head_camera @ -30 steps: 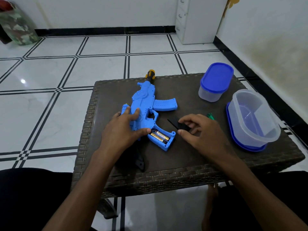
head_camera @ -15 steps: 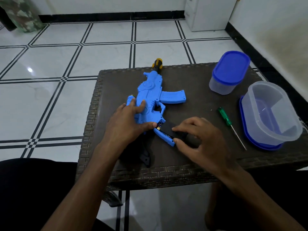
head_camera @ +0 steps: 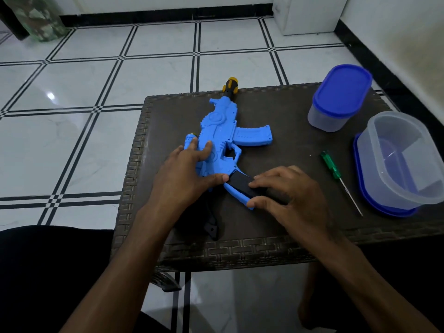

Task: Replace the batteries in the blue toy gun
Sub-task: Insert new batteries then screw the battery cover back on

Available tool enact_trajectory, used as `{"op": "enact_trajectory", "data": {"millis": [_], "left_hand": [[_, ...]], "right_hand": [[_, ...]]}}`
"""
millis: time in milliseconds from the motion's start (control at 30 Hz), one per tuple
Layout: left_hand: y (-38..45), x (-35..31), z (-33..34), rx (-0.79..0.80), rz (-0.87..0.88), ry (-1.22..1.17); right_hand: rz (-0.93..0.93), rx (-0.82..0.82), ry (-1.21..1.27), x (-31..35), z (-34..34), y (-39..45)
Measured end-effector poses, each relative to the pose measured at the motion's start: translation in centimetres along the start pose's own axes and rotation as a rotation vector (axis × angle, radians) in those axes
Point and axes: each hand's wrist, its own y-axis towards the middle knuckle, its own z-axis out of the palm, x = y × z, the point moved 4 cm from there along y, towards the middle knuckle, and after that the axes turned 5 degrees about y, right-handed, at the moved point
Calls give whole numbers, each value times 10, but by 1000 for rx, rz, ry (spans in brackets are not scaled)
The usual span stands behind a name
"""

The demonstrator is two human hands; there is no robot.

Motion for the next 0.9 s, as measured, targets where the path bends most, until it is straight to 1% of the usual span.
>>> {"op": "enact_trajectory", "data": {"millis": [300,500,733,800,900], "left_hand": [[-2,-3,-3,5,12,25],[-1,-3,-4,45,9,-20],[-2,-3,-6,64,18,-30],[-2,-3,-7,60,13,-30],[-3,-4,-6,61,10,-25]], "right_hand": [[9,-41,0,-2,6,-2],[74,-49,124,-3,3,0],[41,-79,77,-1,2,1],[37,-60,84,0,2,2],[36,17,106,1,-1,3]]}}
